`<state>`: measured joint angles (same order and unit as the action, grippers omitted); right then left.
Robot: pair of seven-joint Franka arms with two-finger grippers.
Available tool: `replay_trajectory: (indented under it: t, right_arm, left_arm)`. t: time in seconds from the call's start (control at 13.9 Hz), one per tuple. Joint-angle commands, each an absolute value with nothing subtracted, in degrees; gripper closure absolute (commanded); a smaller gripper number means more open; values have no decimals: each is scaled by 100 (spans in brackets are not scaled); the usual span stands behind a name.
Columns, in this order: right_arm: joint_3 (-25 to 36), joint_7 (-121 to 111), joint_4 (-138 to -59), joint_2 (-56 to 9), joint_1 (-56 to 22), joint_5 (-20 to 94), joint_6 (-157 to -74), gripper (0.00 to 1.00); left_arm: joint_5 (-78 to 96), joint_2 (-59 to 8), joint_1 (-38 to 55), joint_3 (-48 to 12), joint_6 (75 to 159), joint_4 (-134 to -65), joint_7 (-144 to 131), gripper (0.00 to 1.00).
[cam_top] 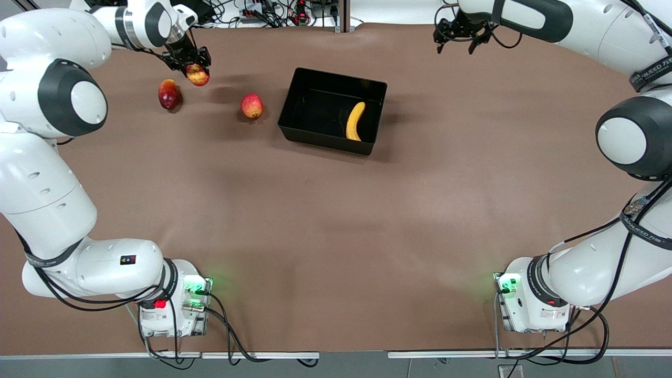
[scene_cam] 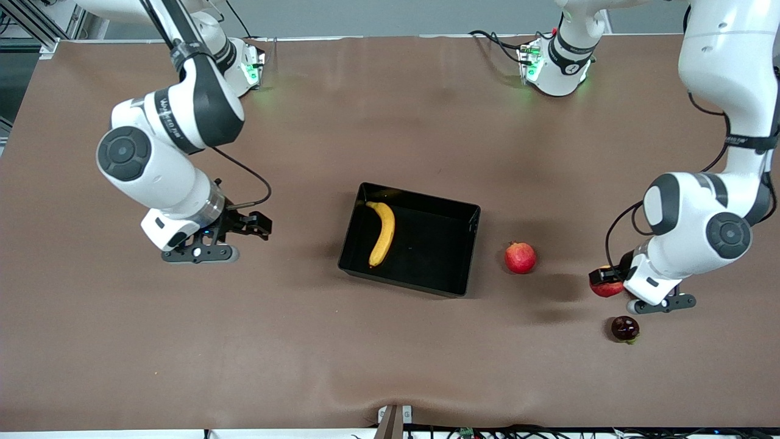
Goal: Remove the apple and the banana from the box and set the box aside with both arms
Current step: 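Lower the apple beside the plum and open the left gripper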
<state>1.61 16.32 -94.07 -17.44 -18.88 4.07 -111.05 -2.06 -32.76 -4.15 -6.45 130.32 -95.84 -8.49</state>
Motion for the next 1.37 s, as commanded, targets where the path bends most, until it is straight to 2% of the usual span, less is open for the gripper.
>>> replay_trajectory:
  t: [0.0, 0.58, 0.86, 0.93, 1.01, 1.08, 1.29]
  right_arm:
    - [158, 1714, -9483, -1609, -1802, 387, -10750, 0]
    - [149, 1705, -9492, -1266, -1327, 378, -9687, 0]
    - [141, 1652, -9448, -1318, -1151, 396, -9852, 0]
    - [141, 1652, -9483, -1318, -1160, 396, -9948, 0]
    - [141, 1652, -9483, -1327, -1143, 396, -9958, 0]
    - [141, 1644, -9483, -1327, -1125, 396, -9958, 0]
    - [141, 1635, -9483, -1327, -1125, 396, -10203, 0]
  left_arm:
    - [-308, -3628, -440, -686, 13420, -9475, -712, 100]
    - [-281, -4323, -255, -703, 13544, -8667, -721, 100]
    - [-281, -4631, -149, -703, 13553, -8403, -712, 100]
    - [-281, -4667, -141, -694, 13553, -8368, -703, 87]
    - [-281, -4667, -141, -694, 13553, -8341, -703, 53]
    - [-273, -4641, -141, -703, 13553, -8341, -712, 1]
    - [-307, -4379, -62, -729, 13535, -8341, -791, 0]
